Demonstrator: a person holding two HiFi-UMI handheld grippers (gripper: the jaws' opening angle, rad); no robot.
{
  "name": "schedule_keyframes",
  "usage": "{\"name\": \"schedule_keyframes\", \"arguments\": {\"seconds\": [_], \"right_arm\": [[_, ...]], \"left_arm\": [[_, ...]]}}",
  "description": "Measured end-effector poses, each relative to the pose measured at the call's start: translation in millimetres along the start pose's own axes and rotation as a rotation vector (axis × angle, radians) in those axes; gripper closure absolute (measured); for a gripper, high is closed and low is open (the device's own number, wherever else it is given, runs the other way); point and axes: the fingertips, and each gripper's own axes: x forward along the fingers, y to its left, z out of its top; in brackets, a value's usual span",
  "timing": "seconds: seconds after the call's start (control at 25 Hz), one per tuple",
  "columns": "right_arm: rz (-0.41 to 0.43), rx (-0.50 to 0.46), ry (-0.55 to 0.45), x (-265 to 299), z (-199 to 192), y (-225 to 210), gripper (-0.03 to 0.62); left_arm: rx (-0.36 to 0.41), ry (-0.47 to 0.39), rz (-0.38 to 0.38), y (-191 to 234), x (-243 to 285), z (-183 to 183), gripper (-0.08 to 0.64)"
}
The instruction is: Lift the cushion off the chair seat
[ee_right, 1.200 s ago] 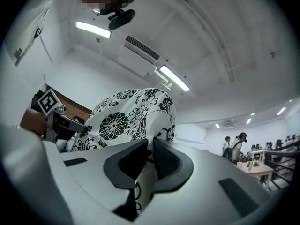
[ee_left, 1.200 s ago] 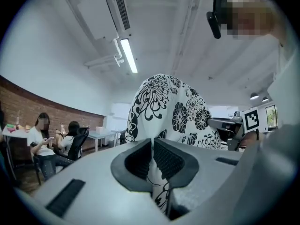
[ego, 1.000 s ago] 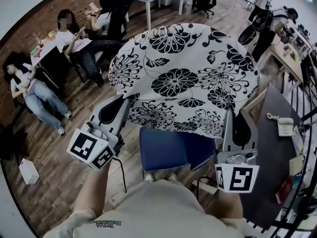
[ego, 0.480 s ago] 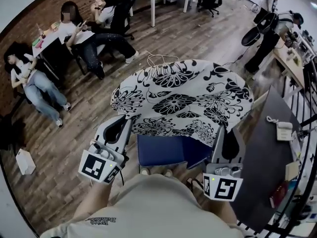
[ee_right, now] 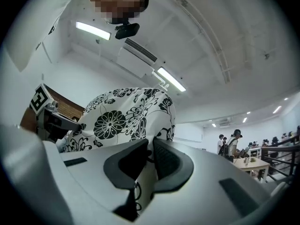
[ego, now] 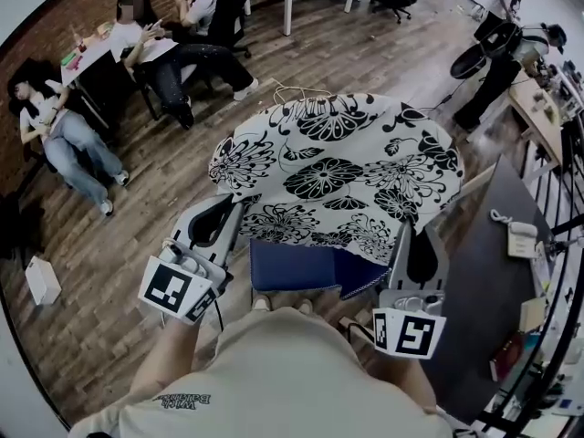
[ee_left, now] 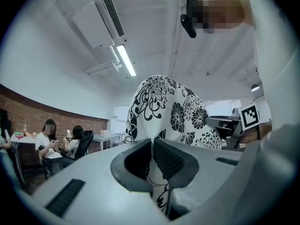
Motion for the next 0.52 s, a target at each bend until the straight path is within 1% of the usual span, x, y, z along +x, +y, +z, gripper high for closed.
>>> {"name": "schedule_keyframes", "arguments": {"seconds": [0.2,0.36,0.52], "right_arm": [[0.013,0.009,0.008,-2.7,3.6,1.5,0.566],[0.005,0.024,0.018,-1.2,3.2,0.4,0.566],[0.006,0.032,0.024,0.0,3.2,1.1,0.566]], "left_arm": [[0.000,0.024,0.000,-4.5,-4.0,2.7,0.538],[-0.004,0.046,-0.022,-5.7,-5.8,3.8,0.538],[-0.005,0.056,-0.026,-5.1,-6.0,5.6,0.538]]}}
